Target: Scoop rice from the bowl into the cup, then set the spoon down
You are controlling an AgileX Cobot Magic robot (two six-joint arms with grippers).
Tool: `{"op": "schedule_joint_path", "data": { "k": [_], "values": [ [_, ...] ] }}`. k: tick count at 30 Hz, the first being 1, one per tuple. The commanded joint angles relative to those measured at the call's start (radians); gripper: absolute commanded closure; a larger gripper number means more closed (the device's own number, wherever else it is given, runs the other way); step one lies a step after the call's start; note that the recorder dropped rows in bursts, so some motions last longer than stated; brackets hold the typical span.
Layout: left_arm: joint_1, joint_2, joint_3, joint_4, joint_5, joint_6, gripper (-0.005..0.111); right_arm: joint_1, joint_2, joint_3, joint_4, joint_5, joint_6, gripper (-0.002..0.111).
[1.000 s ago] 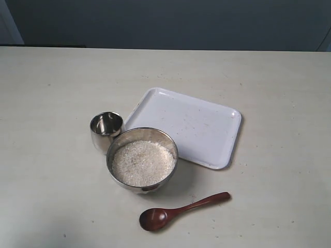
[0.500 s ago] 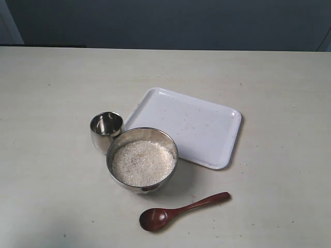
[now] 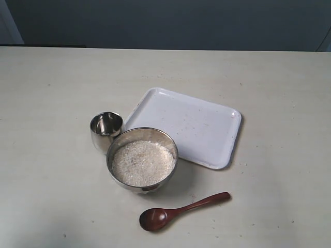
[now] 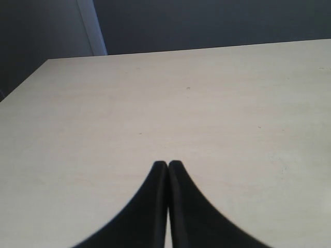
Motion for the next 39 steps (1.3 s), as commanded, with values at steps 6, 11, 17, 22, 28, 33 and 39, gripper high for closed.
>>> {"op": "schedule_joint_path", "data": {
  "k": [6, 11, 17, 22, 28, 33, 39],
  "values": [
    [-0.002, 0.001, -0.008, 0.001, -0.014, -0.006, 0.106, 0.305, 0.307, -0.01, -0.05, 0.095, 0.004, 0.109],
    [-0.002, 0.001, -0.008, 0.001, -0.014, -0.006, 0.106, 0.501, 0.478, -0.01, -0.05, 0.132, 0.011, 0.109],
    [-0.002, 0.001, -0.008, 0.001, -0.014, -0.006, 0.106, 0.698, 0.628, -0.01, -0.055, 0.194, 0.011, 0.109],
    [-0.002, 0.001, -0.008, 0.001, -0.014, -0.006, 0.106, 0.765, 0.691, 0.034, -0.075, 0.162, 0.011, 0.091],
    [-0.002, 0.001, -0.008, 0.001, -0.014, -0.006, 0.106, 0.769, 0.705, 0.155, -0.112, 0.037, 0.011, 0.052],
    [-0.002, 0.001, -0.008, 0.001, -0.014, -0.006, 0.106, 0.769, 0.705, 0.233, -0.124, -0.113, 0.01, 0.051],
    [-0.002, 0.001, -0.008, 0.001, -0.014, -0.006, 0.106, 0.769, 0.705, 0.294, -0.126, -0.282, -0.009, 0.051]
  ]
}}
